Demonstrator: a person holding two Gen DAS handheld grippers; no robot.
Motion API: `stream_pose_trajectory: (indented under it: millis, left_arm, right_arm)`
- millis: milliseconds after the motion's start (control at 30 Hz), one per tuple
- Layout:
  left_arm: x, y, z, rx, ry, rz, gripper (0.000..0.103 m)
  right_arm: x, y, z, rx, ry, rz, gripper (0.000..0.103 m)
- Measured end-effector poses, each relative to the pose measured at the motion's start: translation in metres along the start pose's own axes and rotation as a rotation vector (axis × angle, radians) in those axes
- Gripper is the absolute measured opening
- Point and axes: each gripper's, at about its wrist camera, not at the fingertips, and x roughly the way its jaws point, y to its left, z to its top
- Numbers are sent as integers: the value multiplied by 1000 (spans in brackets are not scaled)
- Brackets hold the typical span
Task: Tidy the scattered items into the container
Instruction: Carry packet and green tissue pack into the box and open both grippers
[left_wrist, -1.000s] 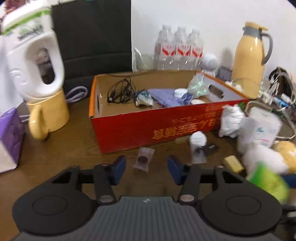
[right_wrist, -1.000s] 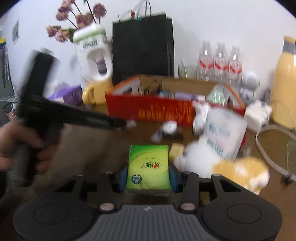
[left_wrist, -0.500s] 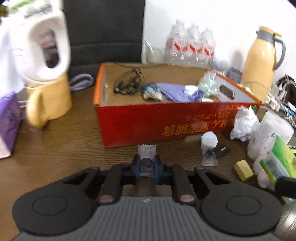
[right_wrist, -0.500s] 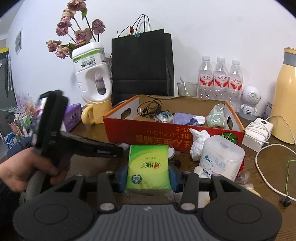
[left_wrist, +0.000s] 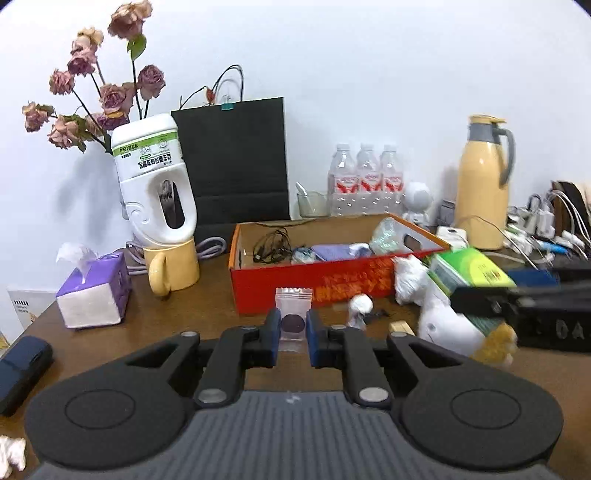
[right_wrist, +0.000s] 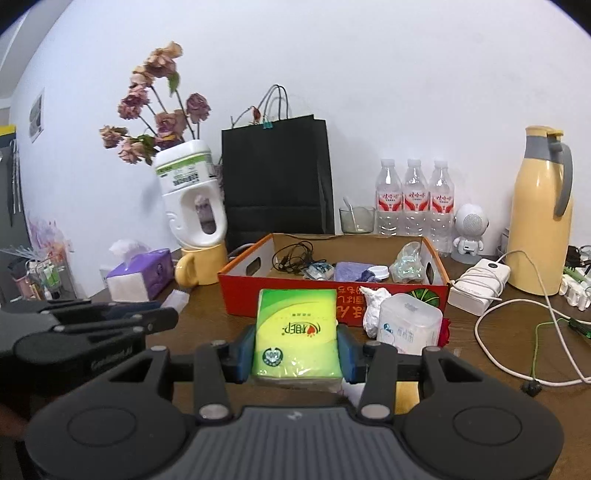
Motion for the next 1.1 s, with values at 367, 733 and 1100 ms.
stream_pose_trajectory:
  millis: [367,733,1100]
  left_arm:
    - [-53,-2,-12,-7,-62,6,16]
    - [-7,10,8,-24,-26,-26,16]
    - [124,24,109,-102,-18,-59,16]
  right_arm:
    - [-40,17,-15,21,-41,-4,44]
    - [-9,-7,-8,76,-14,5,44]
    - [93,-68,92,69,-1,-1,44]
